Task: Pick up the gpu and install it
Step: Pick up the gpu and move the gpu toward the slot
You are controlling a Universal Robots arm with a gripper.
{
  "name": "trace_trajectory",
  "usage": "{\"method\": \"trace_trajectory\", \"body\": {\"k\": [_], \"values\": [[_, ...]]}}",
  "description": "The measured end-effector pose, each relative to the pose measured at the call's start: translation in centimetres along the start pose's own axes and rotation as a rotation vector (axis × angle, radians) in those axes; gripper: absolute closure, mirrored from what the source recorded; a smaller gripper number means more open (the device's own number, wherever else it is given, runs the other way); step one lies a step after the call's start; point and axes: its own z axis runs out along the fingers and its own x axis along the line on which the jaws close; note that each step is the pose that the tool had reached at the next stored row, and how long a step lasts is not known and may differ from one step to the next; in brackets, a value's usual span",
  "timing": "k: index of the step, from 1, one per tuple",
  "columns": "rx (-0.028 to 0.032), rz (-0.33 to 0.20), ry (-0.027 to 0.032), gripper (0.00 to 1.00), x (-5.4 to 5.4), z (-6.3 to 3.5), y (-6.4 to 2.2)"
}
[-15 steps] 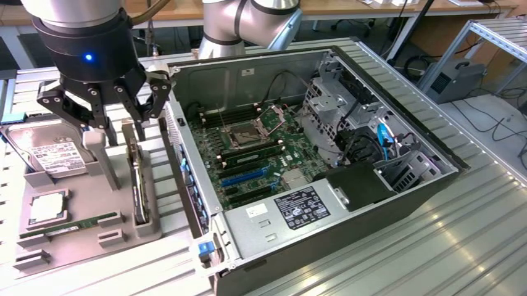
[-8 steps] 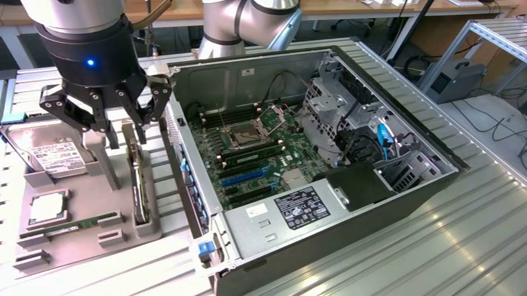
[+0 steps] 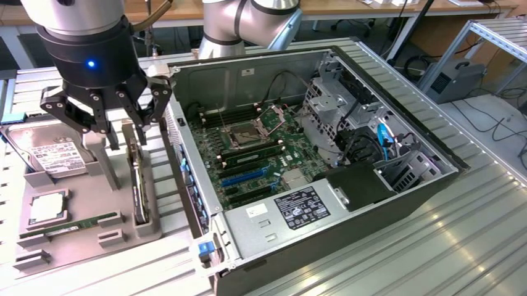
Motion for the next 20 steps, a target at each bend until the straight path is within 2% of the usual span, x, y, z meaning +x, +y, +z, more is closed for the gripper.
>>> {"method": "trace_trajectory", "body": {"k": [10,20], "values": [[0.0056,0.000,-0.0004,0.58,0.00,0.14,0.00],[0.0145,0.000,-0.0011,0.58,0.01,0.30,-0.01]]}}
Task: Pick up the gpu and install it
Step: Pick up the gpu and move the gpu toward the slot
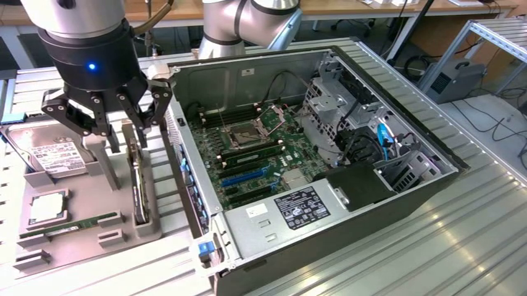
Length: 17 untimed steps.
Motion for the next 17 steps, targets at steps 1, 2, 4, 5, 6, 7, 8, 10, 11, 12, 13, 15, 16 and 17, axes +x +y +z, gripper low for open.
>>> {"method": "trace_trajectory", "body": {"k": [1,2,4,5,6,7,8,10,11,12,13,15,16,17], "values": [[0.0008,0.000,-0.0001,0.58,0.00,0.01,0.00],[0.0015,0.000,-0.0002,0.58,0.00,0.03,0.00],[0.0030,0.000,-0.0003,0.58,0.00,0.06,0.00],[0.0040,0.000,-0.0003,0.58,0.00,0.07,0.00],[0.0047,0.000,-0.0004,0.58,0.00,0.09,0.00],[0.0054,0.000,-0.0005,0.58,0.00,0.10,0.00],[0.0062,0.000,-0.0005,0.58,0.00,0.11,0.00],[0.0075,0.000,-0.0006,0.58,0.00,0.14,0.00],[0.0082,0.000,-0.0007,0.58,0.00,0.15,0.00],[0.0089,0.000,-0.0007,0.58,0.00,0.16,0.00],[0.0095,0.000,-0.0007,0.58,0.00,0.17,0.00],[0.0107,0.000,-0.0008,0.58,0.01,0.20,0.00],[0.0112,0.000,-0.0009,0.58,0.01,0.21,0.00],[0.0119,0.000,-0.0009,0.58,0.01,0.23,0.00]]}}
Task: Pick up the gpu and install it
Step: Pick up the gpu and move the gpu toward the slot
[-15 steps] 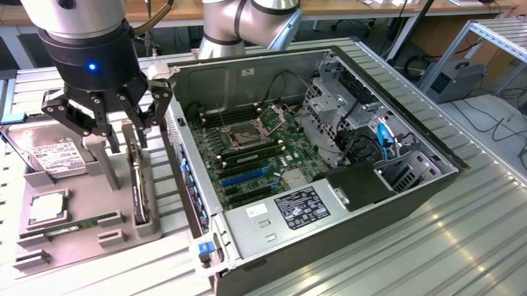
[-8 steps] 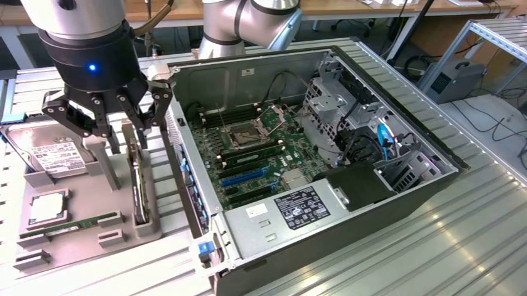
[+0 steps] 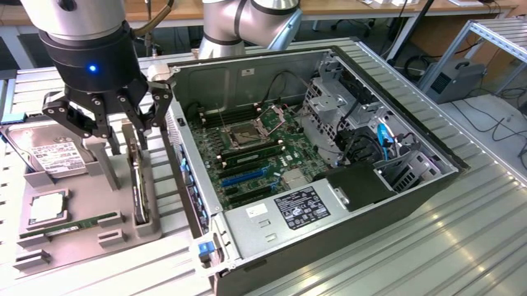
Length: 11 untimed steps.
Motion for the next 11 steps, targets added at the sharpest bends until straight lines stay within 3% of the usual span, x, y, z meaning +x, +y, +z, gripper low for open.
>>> {"method": "trace_trajectory", "body": {"k": [11], "values": [[0.0075,0.000,-0.0005,0.58,0.01,0.19,0.00]]}}
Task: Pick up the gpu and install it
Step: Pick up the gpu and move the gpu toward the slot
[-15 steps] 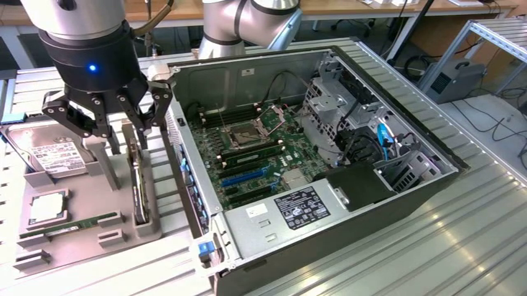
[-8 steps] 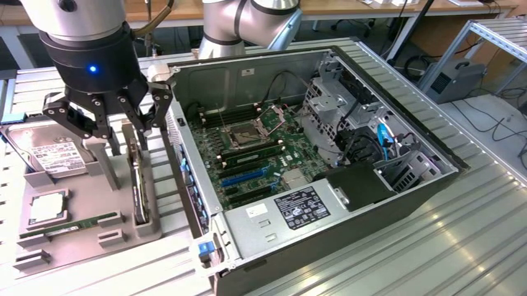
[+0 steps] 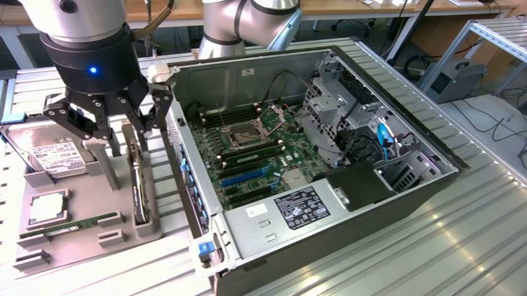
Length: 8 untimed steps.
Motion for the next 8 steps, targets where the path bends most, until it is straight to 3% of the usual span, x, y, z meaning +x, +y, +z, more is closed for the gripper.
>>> {"method": "trace_trajectory", "body": {"k": [8], "values": [[0.0063,0.000,-0.0005,0.58,0.00,0.15,0.00]]}}
